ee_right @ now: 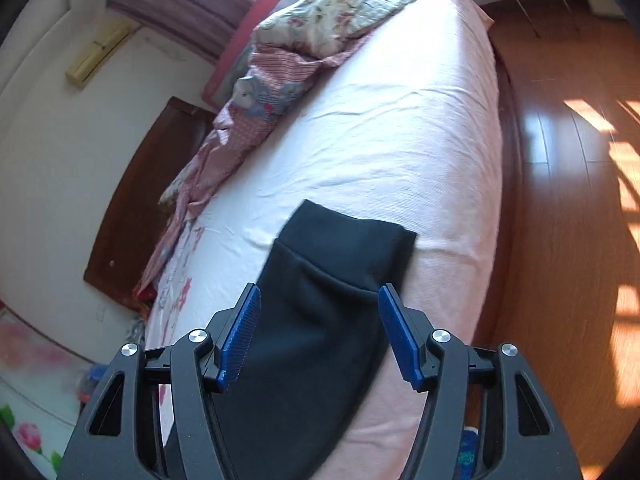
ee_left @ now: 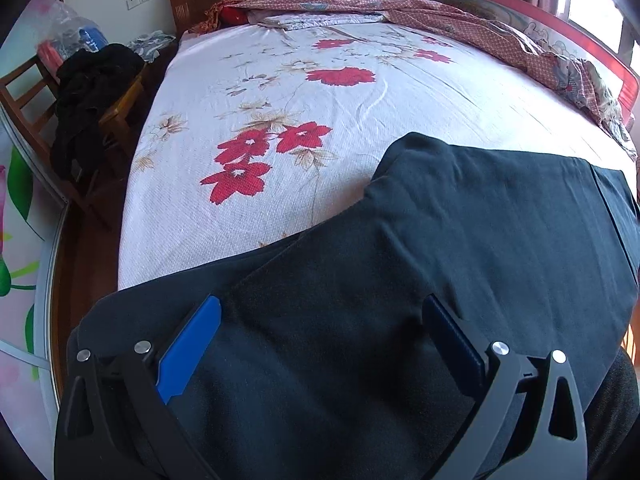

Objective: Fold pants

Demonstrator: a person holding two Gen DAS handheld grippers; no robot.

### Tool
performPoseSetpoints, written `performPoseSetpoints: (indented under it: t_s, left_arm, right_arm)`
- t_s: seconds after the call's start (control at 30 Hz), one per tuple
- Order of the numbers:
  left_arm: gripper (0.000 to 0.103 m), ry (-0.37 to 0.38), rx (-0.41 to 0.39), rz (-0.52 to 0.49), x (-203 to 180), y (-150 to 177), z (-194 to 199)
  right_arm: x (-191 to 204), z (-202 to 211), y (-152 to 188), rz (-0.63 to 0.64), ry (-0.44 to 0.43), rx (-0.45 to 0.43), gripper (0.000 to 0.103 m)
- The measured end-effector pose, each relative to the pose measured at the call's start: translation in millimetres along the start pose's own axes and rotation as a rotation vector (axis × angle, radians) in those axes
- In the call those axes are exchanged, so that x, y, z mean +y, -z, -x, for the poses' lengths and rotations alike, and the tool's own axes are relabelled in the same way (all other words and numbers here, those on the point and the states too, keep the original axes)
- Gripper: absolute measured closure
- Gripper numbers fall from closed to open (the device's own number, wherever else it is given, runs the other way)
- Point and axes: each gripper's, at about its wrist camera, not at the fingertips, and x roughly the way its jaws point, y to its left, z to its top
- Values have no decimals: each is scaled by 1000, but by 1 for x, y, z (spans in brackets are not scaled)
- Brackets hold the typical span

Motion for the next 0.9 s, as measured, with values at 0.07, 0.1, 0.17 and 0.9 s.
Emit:
performPoseSetpoints:
  t_s: [0.07, 0.1, 0.17, 0.9]
  left_arm:
    - [2, 20, -8, 5, -3, -3, 10]
    - [2, 21, -14, -3, -6, -4, 17]
    - [2, 24, -25, -25, -12, -5, 31]
    - [2, 60, -27, 172, 36, 22, 91]
  right_arm:
    - [-10, -8, 1, -22, 9, 18, 42]
    - [-11, -9, 3, -22, 6, 16, 42]
    - [-10, -18, 2, -41, -9, 23, 42]
    - [92, 0, 3, 269, 80, -23, 85]
